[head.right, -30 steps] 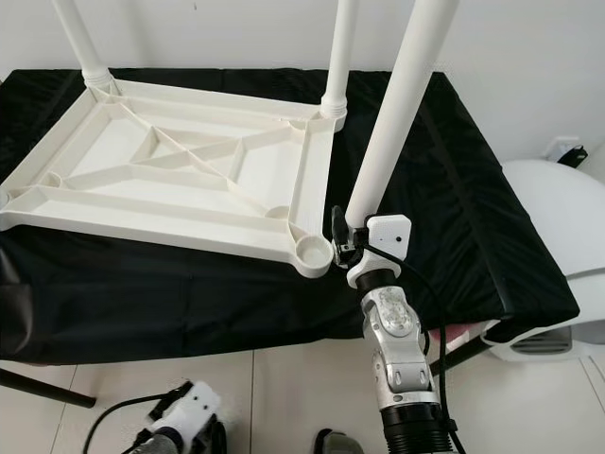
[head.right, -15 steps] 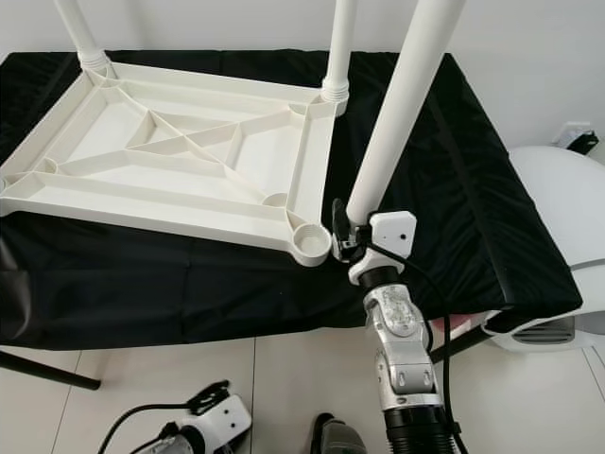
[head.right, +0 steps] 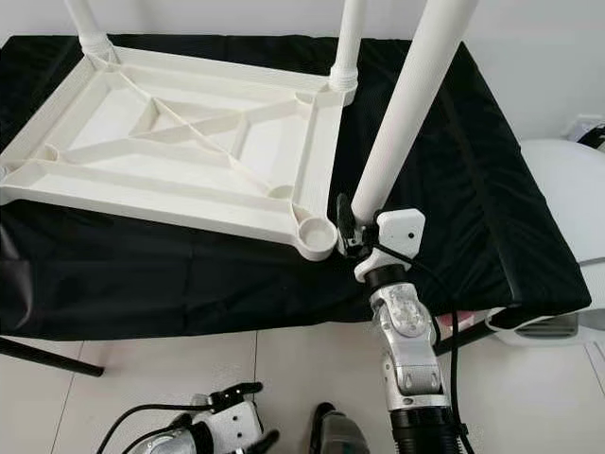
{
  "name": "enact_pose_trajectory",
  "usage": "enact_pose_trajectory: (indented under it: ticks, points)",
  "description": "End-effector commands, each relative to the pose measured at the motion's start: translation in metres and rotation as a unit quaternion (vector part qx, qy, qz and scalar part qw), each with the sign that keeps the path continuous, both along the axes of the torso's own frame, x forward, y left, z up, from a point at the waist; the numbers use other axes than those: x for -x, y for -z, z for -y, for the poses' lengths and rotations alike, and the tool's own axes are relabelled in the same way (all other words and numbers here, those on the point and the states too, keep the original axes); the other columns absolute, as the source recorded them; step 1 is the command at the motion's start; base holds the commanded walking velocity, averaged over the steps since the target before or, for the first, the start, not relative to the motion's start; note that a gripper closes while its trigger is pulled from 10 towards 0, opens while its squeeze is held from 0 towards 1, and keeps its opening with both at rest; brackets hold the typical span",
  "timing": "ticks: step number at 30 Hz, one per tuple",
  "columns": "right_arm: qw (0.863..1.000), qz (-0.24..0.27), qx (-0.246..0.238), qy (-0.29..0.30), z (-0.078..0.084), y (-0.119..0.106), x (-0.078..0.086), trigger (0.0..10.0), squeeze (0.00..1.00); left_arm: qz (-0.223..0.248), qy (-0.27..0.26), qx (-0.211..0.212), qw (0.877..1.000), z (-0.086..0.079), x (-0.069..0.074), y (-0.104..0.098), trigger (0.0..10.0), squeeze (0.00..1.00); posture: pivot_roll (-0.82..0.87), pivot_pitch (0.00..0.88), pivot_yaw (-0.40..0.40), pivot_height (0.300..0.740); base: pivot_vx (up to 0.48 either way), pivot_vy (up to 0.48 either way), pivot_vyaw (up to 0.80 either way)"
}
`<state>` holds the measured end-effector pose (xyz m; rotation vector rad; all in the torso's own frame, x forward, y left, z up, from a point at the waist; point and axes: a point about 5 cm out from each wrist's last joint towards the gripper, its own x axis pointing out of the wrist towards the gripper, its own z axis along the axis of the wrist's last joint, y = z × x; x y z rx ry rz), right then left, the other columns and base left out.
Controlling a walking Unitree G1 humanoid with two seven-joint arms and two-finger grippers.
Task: Building children table
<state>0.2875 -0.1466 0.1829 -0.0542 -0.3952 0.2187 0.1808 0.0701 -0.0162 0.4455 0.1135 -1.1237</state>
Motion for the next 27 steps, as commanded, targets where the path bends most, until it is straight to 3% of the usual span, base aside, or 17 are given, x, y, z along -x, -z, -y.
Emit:
enact_pose_trajectory:
  ticks: [1,2,6,10,17,27]
  points:
    - [0.999,-0.054,0.002,-0.001,0.002,0.022,-0.001,10.0,0.0,-0.008,0.011,0.022,1.0,-0.001,-0.001,-0.009,10.0,0.0,0.13,0.272,0.016,0.74,0.0,0.0,0.0]
    - [0.999,-0.054,0.002,-0.001,0.002,0.022,-0.001,10.0,0.0,-0.008,0.011,0.022,1.0,-0.001,-0.001,-0.009,10.0,0.0,0.13,0.272,0.016,0.74,0.0,0.0,0.0]
    - [0.999,-0.051,0.006,-0.005,0.004,0.02,-0.007,10.0,0.0,0.023,0.05,0.072,0.996,0.005,-0.007,-0.046,10.0,0.0,0.13,0.258,0.009,0.74,0.0,0.0,0.0]
    - [0.999,-0.049,0.002,-0.001,0.005,0.019,-0.01,10.0,0.0,0.044,0.1,0.083,0.991,0.008,0.002,-0.068,10.0,0.0,0.14,0.248,0.013,0.74,0.0,0.0,0.0]
    - [0.999,-0.052,-0.004,0.002,0.005,0.022,-0.011,10.0,0.0,0.05,0.127,0.069,0.988,-0.001,0.009,-0.078,10.0,0.0,0.15,0.231,0.023,0.74,0.0,0.0,0.0]
    - [0.999,-0.052,-0.008,0.003,0.007,0.024,-0.018,10.0,0.0,0.046,0.129,0.061,0.989,-0.011,0.006,-0.103,10.0,0.0,0.18,0.223,0.028,0.74,0.0,0.0,0.0]
